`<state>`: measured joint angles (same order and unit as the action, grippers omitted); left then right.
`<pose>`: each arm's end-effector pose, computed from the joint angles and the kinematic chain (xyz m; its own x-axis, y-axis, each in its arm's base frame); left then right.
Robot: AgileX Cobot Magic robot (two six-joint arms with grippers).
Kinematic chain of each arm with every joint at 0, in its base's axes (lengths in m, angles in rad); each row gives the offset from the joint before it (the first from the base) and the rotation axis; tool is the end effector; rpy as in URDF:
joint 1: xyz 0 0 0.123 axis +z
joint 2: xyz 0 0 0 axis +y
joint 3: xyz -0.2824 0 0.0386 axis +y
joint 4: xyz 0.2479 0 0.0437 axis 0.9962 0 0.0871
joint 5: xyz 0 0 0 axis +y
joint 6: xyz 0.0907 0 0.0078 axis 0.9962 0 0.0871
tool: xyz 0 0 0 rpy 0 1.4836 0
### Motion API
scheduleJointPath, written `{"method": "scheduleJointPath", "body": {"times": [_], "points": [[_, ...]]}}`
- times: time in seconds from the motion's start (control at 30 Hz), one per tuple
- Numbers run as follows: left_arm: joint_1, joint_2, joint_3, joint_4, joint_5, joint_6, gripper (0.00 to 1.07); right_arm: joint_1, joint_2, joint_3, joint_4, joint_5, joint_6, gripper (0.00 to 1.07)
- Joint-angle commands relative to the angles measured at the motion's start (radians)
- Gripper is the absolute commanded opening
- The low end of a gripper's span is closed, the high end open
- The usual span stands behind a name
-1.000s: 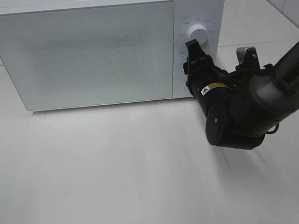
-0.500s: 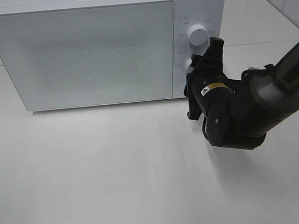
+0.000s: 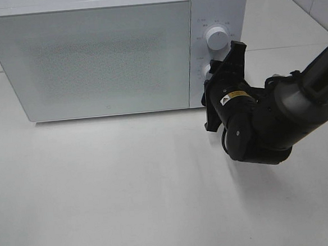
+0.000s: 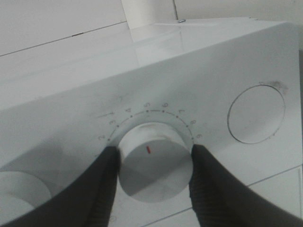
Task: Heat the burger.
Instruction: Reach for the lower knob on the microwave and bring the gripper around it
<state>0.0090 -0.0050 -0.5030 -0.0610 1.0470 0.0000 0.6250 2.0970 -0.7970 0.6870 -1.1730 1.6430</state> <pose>-0.0054 -0.0049 0.2792 -0.4368 -0.0344 -0.8989 0.0252 0.9984 -0.0505 0.3205 0.1656 0.1102 0.0371 0.9558 0.2915 0.1069 -0.2938 0.9499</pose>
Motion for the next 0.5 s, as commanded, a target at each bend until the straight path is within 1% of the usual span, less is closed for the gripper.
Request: {"method": "scheduleJointPath", "body": {"times": [0.03, 0.3, 0.37, 0.4, 0.47, 0.5], "points": [[0.002, -0.008, 0.002, 0.003, -0.009, 0.000, 1.00, 0.008, -0.013, -0.058, -0.230, -0.080, 0.003, 0.07], [0.002, -0.008, 0.002, 0.003, -0.009, 0.000, 1.00, 0.008, -0.013, -0.058, -0.196, -0.100, -0.027, 0.13], [0.002, -0.008, 0.002, 0.003, -0.009, 0.000, 1.00, 0.008, -0.013, -0.058, -0.144, -0.100, -0.082, 0.16], [0.002, -0.008, 0.002, 0.003, -0.009, 0.000, 1.00, 0.008, -0.013, -0.058, -0.144, -0.100, -0.082, 0.16], [0.002, -0.008, 0.002, 0.003, -0.009, 0.000, 1.00, 0.008, -0.013, -0.058, -0.092, -0.102, -0.132, 0.22], [0.002, -0.008, 0.002, 0.003, -0.009, 0.000, 1.00, 0.008, -0.013, -0.058, -0.092, -0.102, -0.132, 0.22]]}}
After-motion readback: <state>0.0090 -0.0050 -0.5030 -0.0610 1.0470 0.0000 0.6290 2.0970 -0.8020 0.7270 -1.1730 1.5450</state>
